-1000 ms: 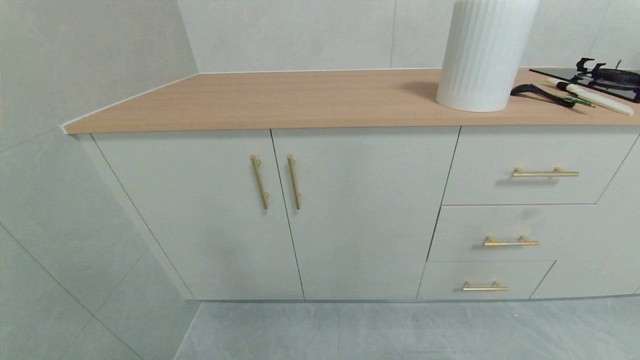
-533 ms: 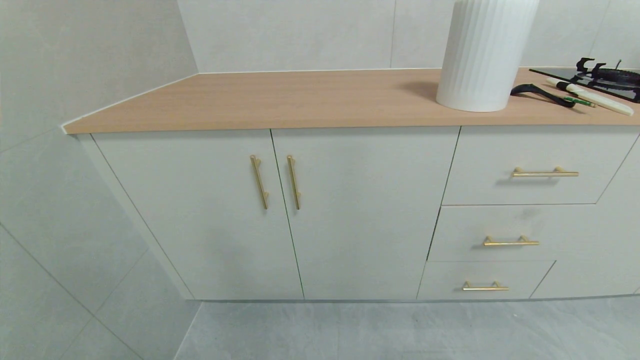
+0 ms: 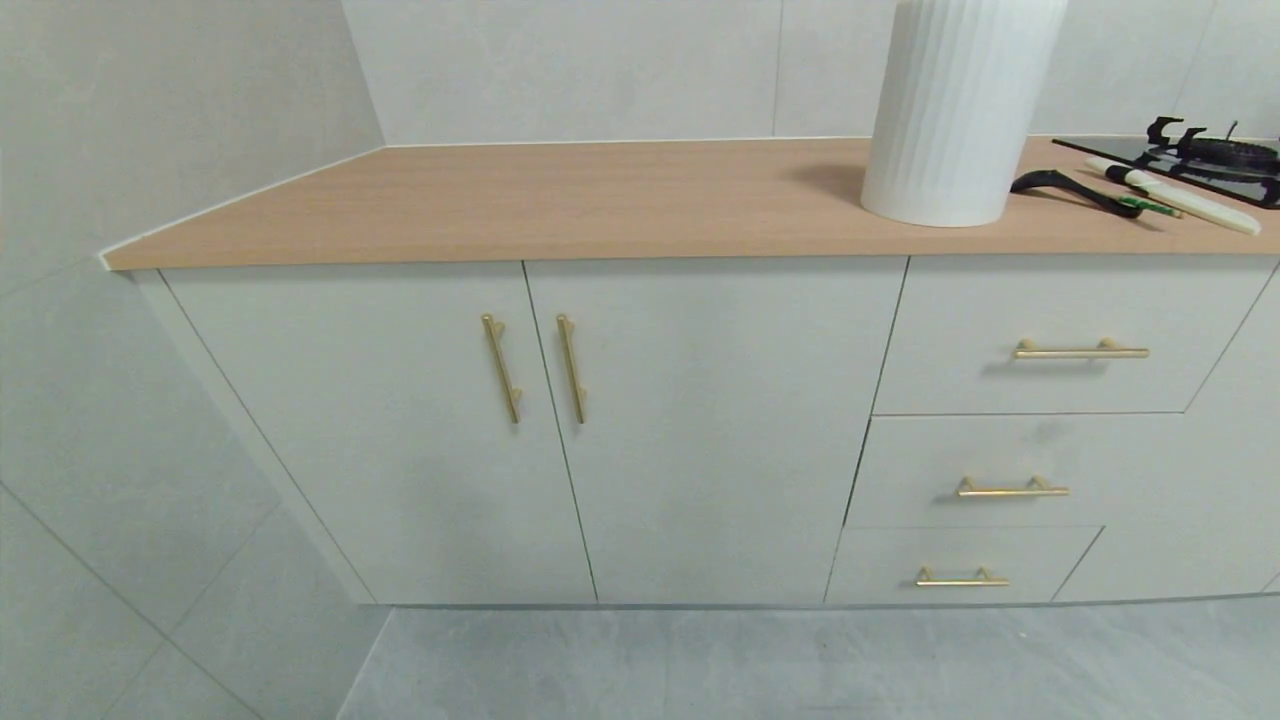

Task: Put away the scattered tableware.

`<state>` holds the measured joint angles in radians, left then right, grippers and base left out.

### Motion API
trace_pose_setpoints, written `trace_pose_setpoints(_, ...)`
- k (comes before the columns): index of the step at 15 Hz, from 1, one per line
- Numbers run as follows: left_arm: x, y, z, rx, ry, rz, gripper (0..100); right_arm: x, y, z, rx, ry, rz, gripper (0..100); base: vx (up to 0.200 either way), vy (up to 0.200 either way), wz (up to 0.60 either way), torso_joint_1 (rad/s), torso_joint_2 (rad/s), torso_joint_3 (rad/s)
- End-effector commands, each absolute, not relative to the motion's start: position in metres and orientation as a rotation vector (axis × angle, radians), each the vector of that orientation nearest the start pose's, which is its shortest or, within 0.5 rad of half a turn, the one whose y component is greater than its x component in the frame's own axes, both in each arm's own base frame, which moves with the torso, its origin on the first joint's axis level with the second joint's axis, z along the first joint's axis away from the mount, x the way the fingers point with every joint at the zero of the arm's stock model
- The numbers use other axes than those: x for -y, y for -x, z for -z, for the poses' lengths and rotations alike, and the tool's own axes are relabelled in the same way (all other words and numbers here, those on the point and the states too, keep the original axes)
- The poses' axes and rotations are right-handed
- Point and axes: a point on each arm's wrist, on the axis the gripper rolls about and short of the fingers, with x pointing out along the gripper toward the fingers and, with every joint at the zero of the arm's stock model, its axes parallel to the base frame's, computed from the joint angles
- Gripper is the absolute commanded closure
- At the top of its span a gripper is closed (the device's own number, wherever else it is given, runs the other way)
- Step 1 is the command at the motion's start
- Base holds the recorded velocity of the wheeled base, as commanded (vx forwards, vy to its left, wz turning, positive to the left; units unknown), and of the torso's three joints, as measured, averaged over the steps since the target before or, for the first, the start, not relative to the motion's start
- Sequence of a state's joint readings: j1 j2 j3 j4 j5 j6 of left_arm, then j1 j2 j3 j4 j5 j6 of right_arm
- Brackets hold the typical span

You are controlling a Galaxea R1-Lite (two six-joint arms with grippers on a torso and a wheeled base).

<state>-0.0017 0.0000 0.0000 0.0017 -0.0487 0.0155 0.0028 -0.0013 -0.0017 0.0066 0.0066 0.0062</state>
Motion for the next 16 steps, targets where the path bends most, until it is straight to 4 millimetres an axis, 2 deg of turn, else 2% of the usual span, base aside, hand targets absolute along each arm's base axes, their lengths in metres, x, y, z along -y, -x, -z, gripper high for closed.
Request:
trace_pose_setpoints(1,0.0011,0.0227,-0.0754,-0.003,-0.015,0.051,0,-0.0001,0.0229,-0.0753,-0.005,-0.006,-0.009,0,0.0,-0.2,0.0,-0.002,0.0,-0.002)
trace_pose_setpoints(10,0.0011,0.0227,-0.0754,-0.003,-0.017,0.051,0,-0.0001,0.0228,-0.0753,-0.006,-0.008,-0.009,0,0.0,-0.2,0.0,0.001,0.0,0.001)
trace_pose_setpoints(16,0.0011,0.0227,-0.0754,-0.003,-0.015,0.051,0,-0.0001,0.0229,-0.0753,-0.005,-0.009,-0.009,0,0.0,0.0,0.0,0.0,0.0,0.0)
